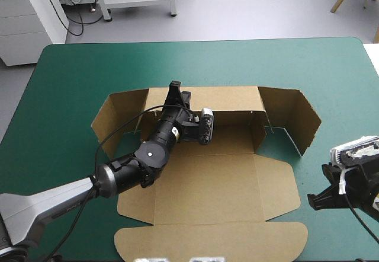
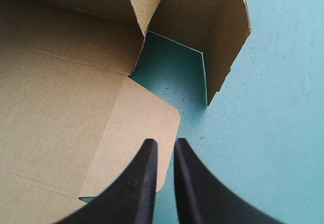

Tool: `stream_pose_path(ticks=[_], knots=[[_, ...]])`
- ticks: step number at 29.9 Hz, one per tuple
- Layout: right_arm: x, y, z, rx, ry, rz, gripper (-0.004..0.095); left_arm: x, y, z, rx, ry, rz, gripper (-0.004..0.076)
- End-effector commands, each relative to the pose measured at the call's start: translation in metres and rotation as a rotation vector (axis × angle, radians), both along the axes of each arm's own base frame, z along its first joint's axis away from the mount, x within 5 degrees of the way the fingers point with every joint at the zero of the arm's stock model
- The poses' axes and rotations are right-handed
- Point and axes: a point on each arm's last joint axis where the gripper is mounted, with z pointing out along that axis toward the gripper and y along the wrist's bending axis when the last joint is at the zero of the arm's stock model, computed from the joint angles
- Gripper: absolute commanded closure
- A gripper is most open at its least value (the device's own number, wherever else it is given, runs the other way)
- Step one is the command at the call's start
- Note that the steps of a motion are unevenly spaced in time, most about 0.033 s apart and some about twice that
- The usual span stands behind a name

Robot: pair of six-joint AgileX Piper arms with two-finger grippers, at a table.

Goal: Fold the box

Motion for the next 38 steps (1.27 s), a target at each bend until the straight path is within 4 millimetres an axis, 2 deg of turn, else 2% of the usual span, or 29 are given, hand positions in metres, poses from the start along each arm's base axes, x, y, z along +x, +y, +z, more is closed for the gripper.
stream_pose_path(ticks=[1, 5, 7, 10, 13, 22, 26, 31, 34, 38], knots=[[0.009, 0.002, 0.008, 0.001, -0.048, 0.001, 0.0559, -0.002, 0.002, 0.024, -0.002, -0.111, -0.025, 0.0734], [0.014, 0.004, 0.008, 0.009, -0.053, -0.004, 0.0214, -0.002, 0.002, 0.024, -0.005, -0.111, -0.024, 0.0734], [0.019, 0.005, 0.011, 0.026, -0.092, -0.006, 0.0130, -0.002, 0.002, 0.024, -0.021, -0.104, -0.020, 0.0734], [0.028, 0.008, 0.016, 0.066, -0.159, -0.016, 0.0125, -0.002, 0.001, 0.023, -0.083, -0.079, -0.005, 0.0734], [0.045, 0.013, 0.019, 0.104, -0.194, -0.033, 0.0125, -0.002, 0.001, 0.023, -0.094, -0.074, -0.001, 0.0734], [0.141, 0.037, 0.030, 0.113, -0.142, -0.074, 0.0125, -0.002, 0.001, 0.023, -0.091, -0.075, -0.002, 0.0734], [0.185, 0.031, 0.044, 0.100, -0.149, -0.125, 0.0125, -0.002, 0.001, 0.023, -0.091, -0.075, -0.002, 0.0734], [0.227, 0.014, 0.060, 0.135, -0.117, -0.155, 0.0125, -0.002, 0.001, 0.022, -0.088, -0.073, -0.002, 0.0734], [0.254, 0.005, 0.057, 0.188, -0.053, -0.157, 0.0125, -0.001, 0.000, 0.021, -0.085, -0.070, -0.002, 0.0734], [0.286, 0.003, 0.045, 0.205, 0.075, -0.118, 0.0125, -0.001, -0.001, 0.018, -0.080, -0.066, -0.002, 0.0734]])
